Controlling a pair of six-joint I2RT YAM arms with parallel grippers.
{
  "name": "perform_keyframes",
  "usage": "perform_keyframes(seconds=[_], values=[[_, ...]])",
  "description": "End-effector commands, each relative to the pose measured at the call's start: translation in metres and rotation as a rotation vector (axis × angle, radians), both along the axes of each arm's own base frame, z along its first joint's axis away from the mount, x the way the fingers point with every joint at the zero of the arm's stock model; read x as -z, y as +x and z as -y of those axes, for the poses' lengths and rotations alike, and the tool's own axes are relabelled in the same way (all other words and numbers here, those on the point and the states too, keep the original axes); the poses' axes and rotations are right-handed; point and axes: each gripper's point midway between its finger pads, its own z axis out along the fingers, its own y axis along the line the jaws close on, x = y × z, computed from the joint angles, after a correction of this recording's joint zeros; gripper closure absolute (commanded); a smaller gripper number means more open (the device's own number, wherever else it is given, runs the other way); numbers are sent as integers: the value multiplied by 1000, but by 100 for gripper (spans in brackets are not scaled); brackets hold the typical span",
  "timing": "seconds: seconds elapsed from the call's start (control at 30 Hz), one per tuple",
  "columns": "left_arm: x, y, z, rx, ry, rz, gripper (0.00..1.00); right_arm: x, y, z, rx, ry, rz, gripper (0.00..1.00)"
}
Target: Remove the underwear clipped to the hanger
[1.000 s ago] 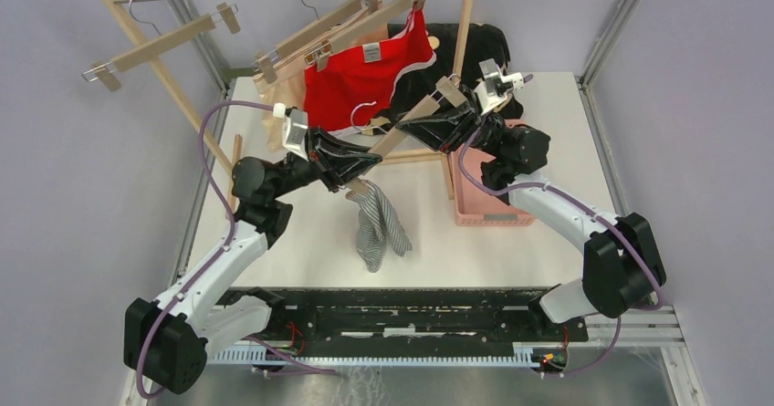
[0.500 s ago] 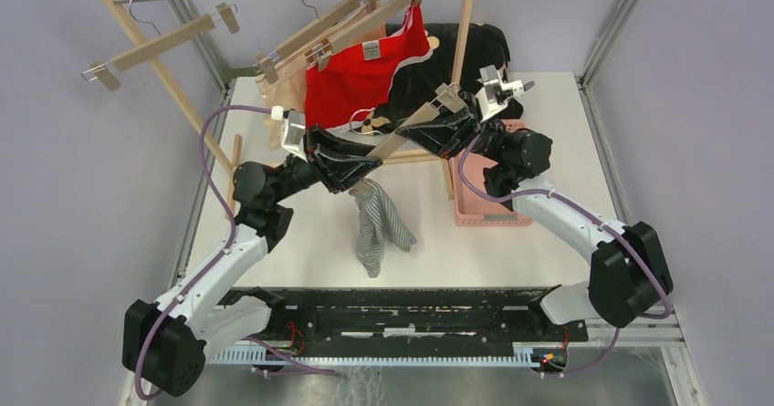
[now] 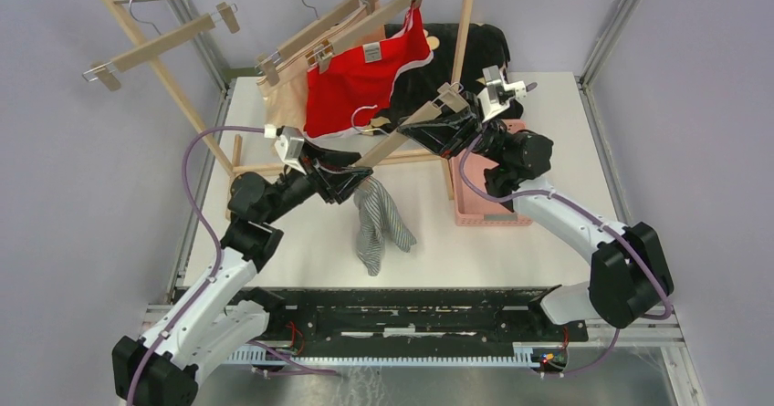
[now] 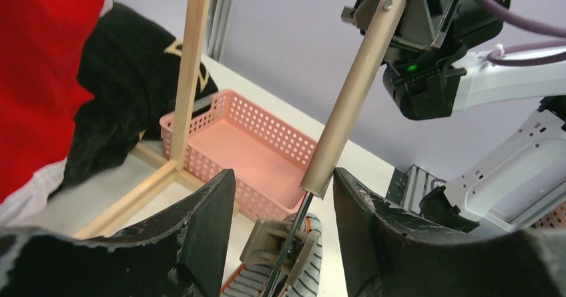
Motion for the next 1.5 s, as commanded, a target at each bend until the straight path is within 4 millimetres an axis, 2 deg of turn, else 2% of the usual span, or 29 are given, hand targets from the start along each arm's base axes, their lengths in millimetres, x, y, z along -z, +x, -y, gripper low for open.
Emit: perform_keyframes(seconds=[0.0,0.1,0.27,0.43,0.5,0.57,0.6,0.63,0.67,0.73,0.77,0.9,0.97,1.1,1.27,1.47], values=[[11,11,-7,-74,44,12,38,-28,-17,8,-40,77,73,99],[11,10,-4,-54,42,11,39,-30,-21,9,-37,72,79,99],[13,7,1,-16,36,13,54,-27,-17,10,8,51,77,99],[17,1,6,33,33,8,55,-28,-14,11,33,51,80,99],[17,-1,7,47,24,17,67,-29,-13,11,35,55,75,99],[19,-3,9,64,23,18,89,-30,-12,11,36,59,72,99],[20,-3,10,73,26,16,96,-30,-12,12,37,62,73,99],[20,-4,11,79,27,14,97,-31,-12,12,39,65,72,99],[20,-5,12,91,28,12,93,-32,-11,12,40,67,70,99],[19,-9,14,117,27,19,71,-35,-11,12,39,71,72,99],[17,-11,14,123,21,23,63,-36,-12,12,37,73,75,99],[11,-13,10,98,-1,39,38,-39,-14,13,34,73,80,99],[6,-12,6,73,-15,56,29,-38,-16,13,25,69,76,99],[-7,-15,4,65,-33,101,27,-35,-17,12,10,67,68,99],[-22,-15,4,70,-49,142,32,-34,-19,11,-3,57,62,99],[-28,-14,13,124,-38,140,53,-34,-21,10,-11,50,59,99]])
